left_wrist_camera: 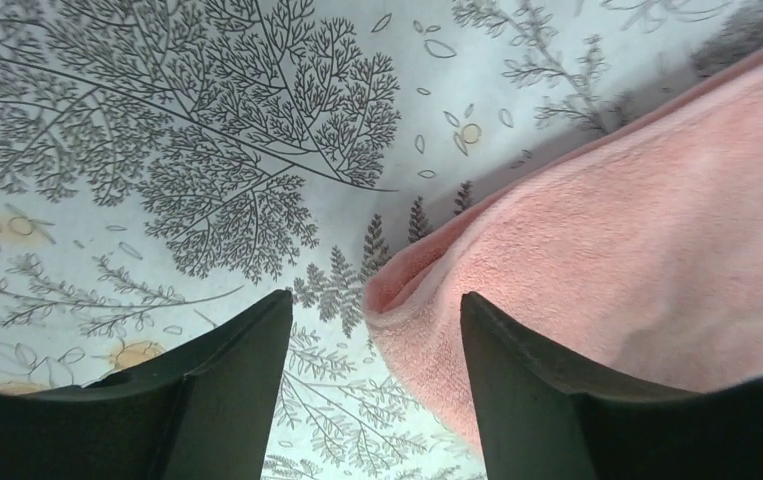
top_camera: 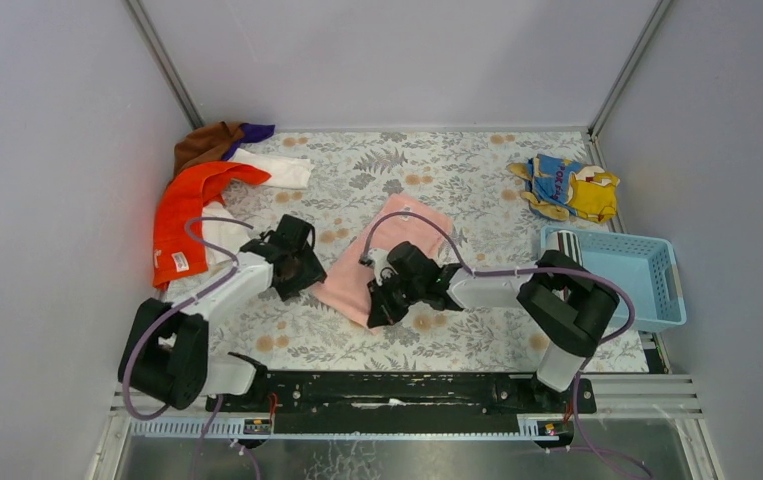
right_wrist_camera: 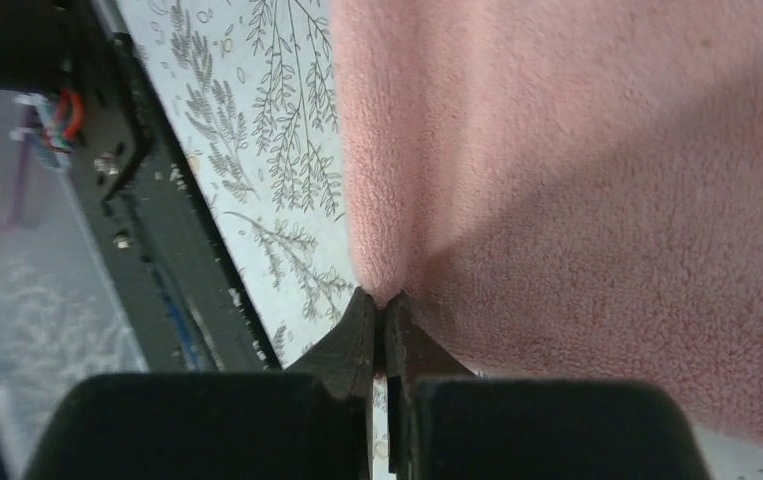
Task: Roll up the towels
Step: Roll the towel at the center of the board.
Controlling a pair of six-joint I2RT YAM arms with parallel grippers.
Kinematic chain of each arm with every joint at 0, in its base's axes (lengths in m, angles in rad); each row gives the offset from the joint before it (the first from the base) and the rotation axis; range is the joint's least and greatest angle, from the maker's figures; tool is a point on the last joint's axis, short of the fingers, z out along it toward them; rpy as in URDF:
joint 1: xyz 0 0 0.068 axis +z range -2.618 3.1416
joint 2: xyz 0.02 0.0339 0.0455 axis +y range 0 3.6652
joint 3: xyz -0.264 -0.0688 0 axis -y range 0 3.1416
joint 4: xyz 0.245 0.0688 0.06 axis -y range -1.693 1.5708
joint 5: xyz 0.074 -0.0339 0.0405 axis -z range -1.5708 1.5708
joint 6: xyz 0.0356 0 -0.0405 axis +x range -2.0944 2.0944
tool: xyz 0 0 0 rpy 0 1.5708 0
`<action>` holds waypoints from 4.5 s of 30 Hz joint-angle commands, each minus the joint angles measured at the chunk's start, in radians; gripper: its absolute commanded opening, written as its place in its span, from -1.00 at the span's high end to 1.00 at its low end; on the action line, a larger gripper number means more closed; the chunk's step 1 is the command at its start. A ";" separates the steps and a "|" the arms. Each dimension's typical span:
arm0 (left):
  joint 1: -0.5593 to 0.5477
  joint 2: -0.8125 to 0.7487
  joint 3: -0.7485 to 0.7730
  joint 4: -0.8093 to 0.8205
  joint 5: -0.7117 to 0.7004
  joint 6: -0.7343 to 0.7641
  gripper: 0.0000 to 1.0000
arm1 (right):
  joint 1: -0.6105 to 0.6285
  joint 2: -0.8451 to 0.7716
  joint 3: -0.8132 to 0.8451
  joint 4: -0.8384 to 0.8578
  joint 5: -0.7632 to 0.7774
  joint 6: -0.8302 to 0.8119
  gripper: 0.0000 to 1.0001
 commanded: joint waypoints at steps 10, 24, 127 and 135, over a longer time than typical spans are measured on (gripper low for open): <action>0.012 -0.265 -0.063 -0.050 0.093 -0.041 -0.42 | -0.219 0.176 -0.295 0.943 -0.449 0.733 1.00; 0.012 -0.385 -0.204 0.078 0.228 -0.119 -0.43 | -0.265 0.359 -0.310 1.057 -0.483 0.885 1.00; 0.114 -0.135 -0.287 0.457 0.409 -0.153 -0.34 | -0.288 0.306 -0.237 0.631 -0.437 0.723 0.93; 0.114 -0.064 -0.284 0.404 0.314 -0.169 -0.18 | -0.286 0.208 -0.177 0.367 -0.368 0.555 0.86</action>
